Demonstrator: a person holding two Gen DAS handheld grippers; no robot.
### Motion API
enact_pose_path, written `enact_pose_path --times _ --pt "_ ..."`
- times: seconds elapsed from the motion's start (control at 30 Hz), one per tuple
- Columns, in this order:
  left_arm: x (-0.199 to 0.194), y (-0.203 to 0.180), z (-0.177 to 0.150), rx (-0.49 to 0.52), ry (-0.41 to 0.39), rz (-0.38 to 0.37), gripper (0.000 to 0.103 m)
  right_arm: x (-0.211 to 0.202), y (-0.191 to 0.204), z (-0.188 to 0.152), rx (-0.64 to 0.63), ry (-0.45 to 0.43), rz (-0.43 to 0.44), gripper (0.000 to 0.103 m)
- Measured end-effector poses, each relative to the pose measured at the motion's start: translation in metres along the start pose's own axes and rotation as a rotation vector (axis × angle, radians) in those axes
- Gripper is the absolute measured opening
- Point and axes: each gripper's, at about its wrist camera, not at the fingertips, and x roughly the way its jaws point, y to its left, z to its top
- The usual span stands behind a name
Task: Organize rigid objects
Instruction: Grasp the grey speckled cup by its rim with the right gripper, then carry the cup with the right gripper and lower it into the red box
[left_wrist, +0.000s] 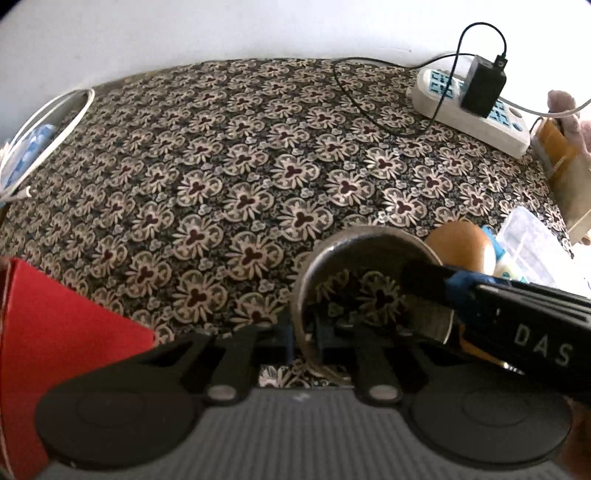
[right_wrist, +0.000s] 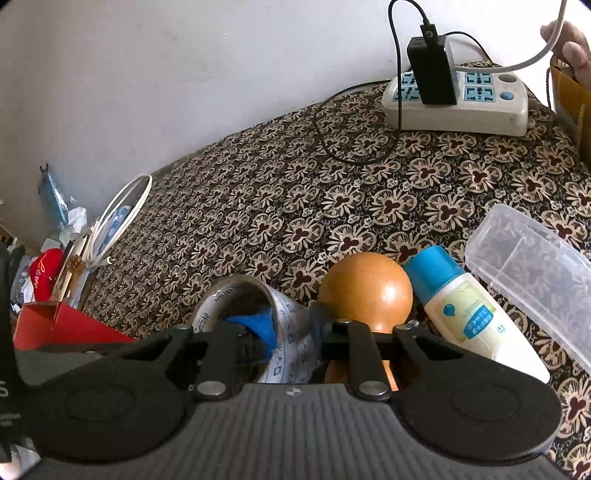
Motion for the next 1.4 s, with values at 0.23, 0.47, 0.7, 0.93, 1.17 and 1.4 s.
enact_pose_path --times 0.23,0.47,0.7,0.93,1.17,1.4 --pt "-0.026 0.003 -0.02 0.019 -0.005 -0.014 0.008 -0.025 0.009 -0.02 -0.003 -0.013 0.021 0.0" --pt "-0.074 0.0 -0.063 0.075 -0.02 -0.027 0.008 -0.072 0.012 -0.055 0.019 0.002 0.086 0.0" --pt "-0.122 -0.005 -0.117 0.134 -0.07 -0.023 0.008 -0.115 0.013 -0.098 0.038 0.036 0.121 0.0" --pt "-0.175 0.012 -0.125 0.129 -0.195 -0.044 0.007 -0.154 0.046 -0.102 0.013 -0.04 0.147 0.0" --pt "-0.229 0.081 -0.101 0.136 -0.379 -0.023 0.007 -0.168 0.127 -0.088 -0.084 -0.197 0.189 0.0" --pt "-0.222 0.184 -0.085 0.104 -0.399 0.049 0.008 -0.112 0.217 -0.096 -0.203 -0.211 0.214 0.0"
